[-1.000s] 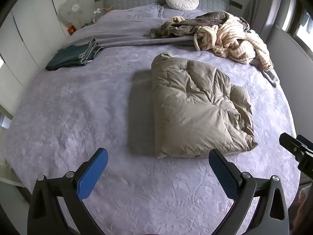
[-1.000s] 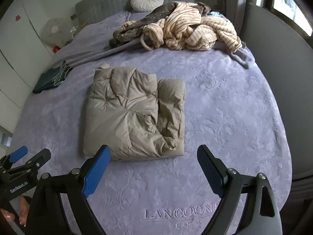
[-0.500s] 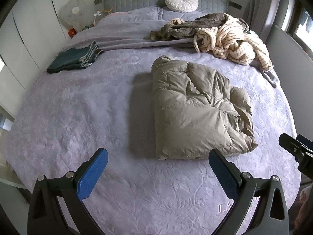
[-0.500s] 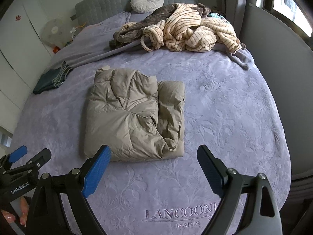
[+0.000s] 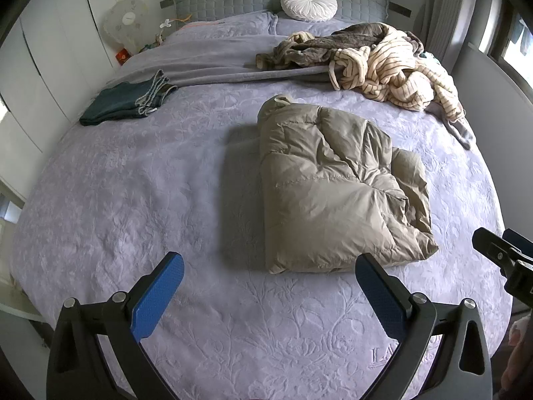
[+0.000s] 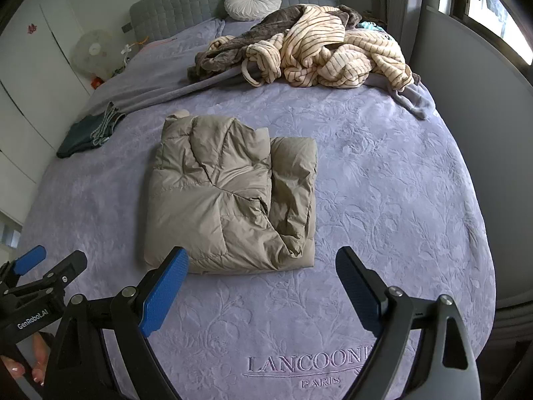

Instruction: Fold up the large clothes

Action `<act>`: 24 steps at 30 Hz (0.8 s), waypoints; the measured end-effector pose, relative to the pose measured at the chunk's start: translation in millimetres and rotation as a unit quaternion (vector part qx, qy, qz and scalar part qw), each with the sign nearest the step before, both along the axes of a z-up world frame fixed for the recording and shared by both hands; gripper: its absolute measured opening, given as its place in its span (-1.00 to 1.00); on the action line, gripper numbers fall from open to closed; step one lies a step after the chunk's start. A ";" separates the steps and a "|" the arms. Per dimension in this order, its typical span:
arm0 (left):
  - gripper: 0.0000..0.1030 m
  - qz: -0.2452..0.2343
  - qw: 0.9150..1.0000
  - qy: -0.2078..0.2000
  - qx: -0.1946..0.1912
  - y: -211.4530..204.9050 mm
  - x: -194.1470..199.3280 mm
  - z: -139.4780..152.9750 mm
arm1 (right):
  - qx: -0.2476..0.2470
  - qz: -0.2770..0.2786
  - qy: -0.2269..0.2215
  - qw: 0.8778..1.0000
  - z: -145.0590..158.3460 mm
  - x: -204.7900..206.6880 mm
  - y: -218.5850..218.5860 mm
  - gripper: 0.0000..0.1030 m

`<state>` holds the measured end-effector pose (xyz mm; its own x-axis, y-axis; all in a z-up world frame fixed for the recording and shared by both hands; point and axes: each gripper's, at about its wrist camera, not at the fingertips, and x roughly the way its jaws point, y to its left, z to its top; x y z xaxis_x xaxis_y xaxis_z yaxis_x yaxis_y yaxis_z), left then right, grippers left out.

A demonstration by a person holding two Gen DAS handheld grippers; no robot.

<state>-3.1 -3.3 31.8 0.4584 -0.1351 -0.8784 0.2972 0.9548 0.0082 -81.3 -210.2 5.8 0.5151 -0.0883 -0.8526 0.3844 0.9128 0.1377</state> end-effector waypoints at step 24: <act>1.00 0.001 1.000 -0.001 0.000 -0.8 -1.4 0.7 | 0.001 -0.002 0.001 1.000 0.4 0.8 1.4 0.78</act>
<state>-4.4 -4.1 32.4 0.4599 -0.1340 -0.8778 0.2945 0.9556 0.0085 -80.4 -208.8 6.2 0.5135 -0.0886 -0.8535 0.3879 0.9112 0.1388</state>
